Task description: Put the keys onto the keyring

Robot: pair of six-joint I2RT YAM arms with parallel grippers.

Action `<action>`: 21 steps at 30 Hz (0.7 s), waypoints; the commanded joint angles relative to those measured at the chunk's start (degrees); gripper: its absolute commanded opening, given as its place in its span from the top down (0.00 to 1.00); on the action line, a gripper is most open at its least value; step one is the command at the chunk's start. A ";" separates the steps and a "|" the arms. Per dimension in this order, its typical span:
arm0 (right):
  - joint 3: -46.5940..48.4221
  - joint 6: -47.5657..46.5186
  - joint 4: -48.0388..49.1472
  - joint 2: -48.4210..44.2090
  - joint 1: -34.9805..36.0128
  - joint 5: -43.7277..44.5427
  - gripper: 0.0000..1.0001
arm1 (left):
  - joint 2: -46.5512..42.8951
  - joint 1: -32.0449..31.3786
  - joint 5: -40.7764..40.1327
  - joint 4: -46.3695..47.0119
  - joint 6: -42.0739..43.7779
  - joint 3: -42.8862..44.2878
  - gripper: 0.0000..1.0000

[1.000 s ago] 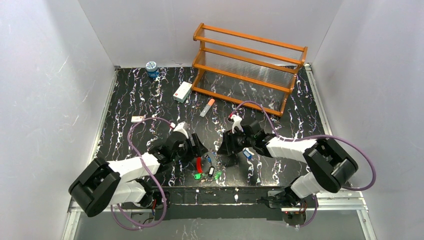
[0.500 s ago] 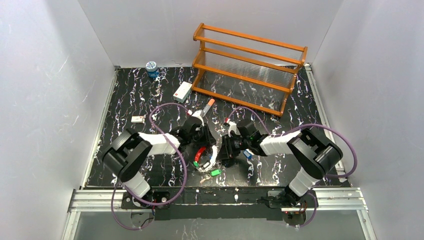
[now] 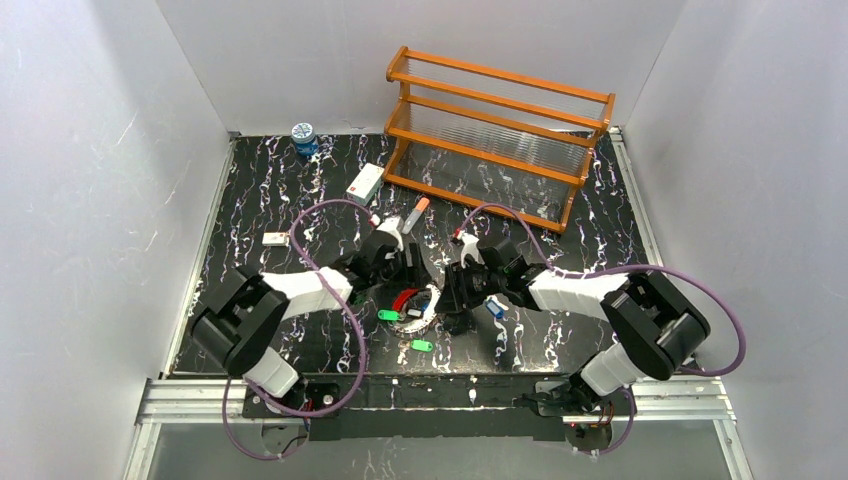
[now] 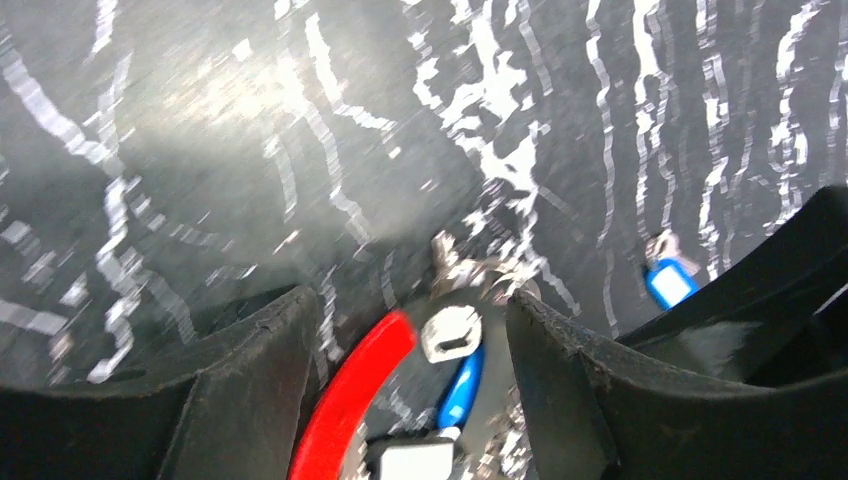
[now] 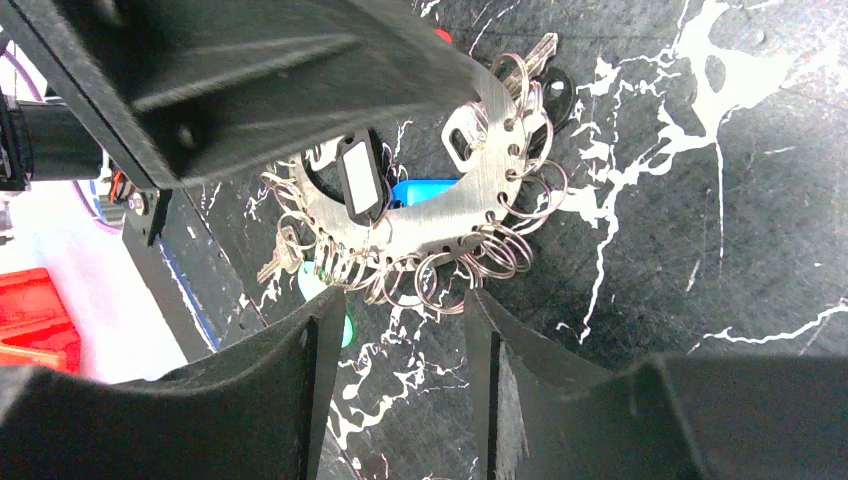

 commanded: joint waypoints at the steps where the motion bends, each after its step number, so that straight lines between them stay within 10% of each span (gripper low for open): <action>1: 1.86 -1.28 -3.47 -2.27 -0.12 1.21 0.45 | -8.34 0.68 -7.29 -8.90 1.96 -5.38 0.32; 21: 4.65 8.35 -3.13 -0.40 5.26 2.58 0.68 | -29.42 0.87 -6.80 0.55 -5.40 -22.58 0.39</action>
